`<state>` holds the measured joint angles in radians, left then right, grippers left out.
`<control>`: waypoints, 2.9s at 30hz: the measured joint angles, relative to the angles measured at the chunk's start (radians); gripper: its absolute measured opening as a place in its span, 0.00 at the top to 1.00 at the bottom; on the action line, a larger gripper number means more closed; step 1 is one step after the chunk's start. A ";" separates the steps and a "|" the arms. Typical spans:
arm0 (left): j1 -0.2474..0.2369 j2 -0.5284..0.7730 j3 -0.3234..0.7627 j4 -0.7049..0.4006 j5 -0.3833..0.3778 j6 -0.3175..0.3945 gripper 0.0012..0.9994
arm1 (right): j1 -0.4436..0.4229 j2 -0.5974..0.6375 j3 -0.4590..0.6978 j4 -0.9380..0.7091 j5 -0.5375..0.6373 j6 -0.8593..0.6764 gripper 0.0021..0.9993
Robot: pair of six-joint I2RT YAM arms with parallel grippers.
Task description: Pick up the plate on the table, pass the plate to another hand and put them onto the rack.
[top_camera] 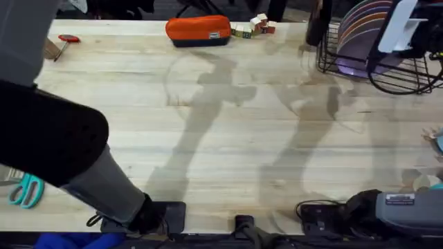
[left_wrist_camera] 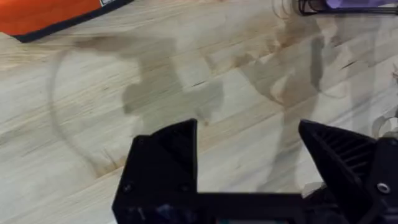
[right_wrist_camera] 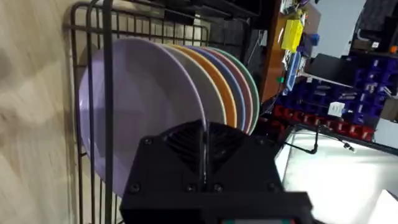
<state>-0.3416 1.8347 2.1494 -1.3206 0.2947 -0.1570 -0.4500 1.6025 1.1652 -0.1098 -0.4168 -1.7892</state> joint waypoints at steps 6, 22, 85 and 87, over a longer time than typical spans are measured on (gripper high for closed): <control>0.000 0.000 0.000 0.000 0.000 0.000 0.01 | 0.000 0.008 0.002 -0.007 0.000 -0.001 0.97; 0.000 0.000 0.000 0.000 0.000 0.000 0.01 | 0.000 0.008 0.003 -0.012 -0.003 -0.007 0.76; 0.000 0.000 0.000 0.043 -0.193 0.000 0.01 | 0.085 -0.371 0.004 -0.259 -0.004 0.982 0.01; 0.002 0.000 0.000 0.042 -0.214 0.000 0.01 | 0.106 -0.397 0.004 -0.290 -0.005 1.069 0.01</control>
<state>-0.3393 1.8347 2.1494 -1.2784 0.0807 -0.1566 -0.3443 1.2052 1.1690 -0.3998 -0.4215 -0.7205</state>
